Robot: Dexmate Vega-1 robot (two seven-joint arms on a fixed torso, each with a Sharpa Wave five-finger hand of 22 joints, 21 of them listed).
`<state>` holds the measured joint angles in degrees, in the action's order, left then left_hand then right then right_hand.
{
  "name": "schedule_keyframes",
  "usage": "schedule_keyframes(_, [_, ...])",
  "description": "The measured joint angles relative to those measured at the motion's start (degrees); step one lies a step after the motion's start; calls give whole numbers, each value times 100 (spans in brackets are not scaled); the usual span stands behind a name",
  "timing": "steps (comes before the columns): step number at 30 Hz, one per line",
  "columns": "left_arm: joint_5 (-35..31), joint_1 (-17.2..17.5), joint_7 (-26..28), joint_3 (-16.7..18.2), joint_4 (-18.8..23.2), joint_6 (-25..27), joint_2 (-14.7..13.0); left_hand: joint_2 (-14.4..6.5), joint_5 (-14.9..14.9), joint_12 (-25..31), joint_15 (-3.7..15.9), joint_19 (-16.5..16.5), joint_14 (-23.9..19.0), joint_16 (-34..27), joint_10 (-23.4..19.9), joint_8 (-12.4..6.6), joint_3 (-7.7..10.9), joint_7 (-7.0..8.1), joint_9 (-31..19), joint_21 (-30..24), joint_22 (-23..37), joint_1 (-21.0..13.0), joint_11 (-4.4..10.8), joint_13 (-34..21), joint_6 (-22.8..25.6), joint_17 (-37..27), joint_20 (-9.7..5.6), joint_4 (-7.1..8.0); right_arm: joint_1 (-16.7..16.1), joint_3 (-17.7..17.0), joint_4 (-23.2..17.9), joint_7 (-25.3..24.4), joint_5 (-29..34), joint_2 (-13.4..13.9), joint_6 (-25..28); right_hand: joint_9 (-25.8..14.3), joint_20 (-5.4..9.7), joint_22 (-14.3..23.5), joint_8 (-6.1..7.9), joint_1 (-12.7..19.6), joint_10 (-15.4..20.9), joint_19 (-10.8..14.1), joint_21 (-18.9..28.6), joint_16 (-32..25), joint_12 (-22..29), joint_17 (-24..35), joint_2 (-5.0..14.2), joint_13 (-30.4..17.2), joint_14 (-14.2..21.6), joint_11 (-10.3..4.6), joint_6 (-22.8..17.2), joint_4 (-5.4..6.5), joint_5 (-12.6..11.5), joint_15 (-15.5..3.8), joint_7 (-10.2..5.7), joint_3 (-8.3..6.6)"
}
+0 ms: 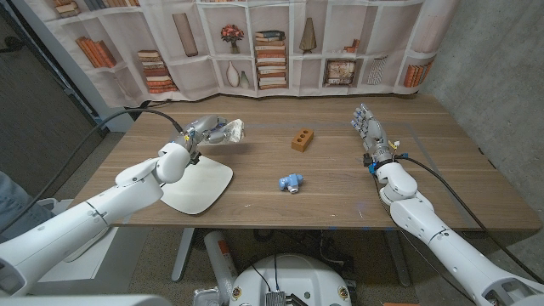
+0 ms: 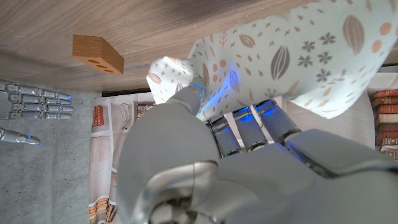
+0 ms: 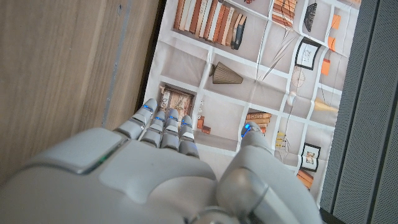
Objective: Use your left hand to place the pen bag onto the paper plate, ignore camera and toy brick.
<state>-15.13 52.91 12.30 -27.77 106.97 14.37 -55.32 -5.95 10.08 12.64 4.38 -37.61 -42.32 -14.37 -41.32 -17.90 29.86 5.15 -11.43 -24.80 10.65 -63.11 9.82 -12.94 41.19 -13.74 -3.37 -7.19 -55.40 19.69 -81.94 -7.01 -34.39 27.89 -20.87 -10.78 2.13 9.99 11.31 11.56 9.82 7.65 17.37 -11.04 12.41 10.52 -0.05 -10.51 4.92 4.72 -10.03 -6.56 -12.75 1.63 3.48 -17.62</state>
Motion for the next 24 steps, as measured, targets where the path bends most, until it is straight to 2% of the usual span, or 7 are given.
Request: schedule_keyframes(24, [11,523,169,341,254,-241,-212,22,0,0,22,0,-42,0,-48,0,0,-2,0,-22,0,21,12,-27,38,-34,0,0,-11,34,-24,-44,37,12,70,0,13,0,0,0,0,49,-42,0,0,0,0,0,0,0,0,0,0,0,0,0])
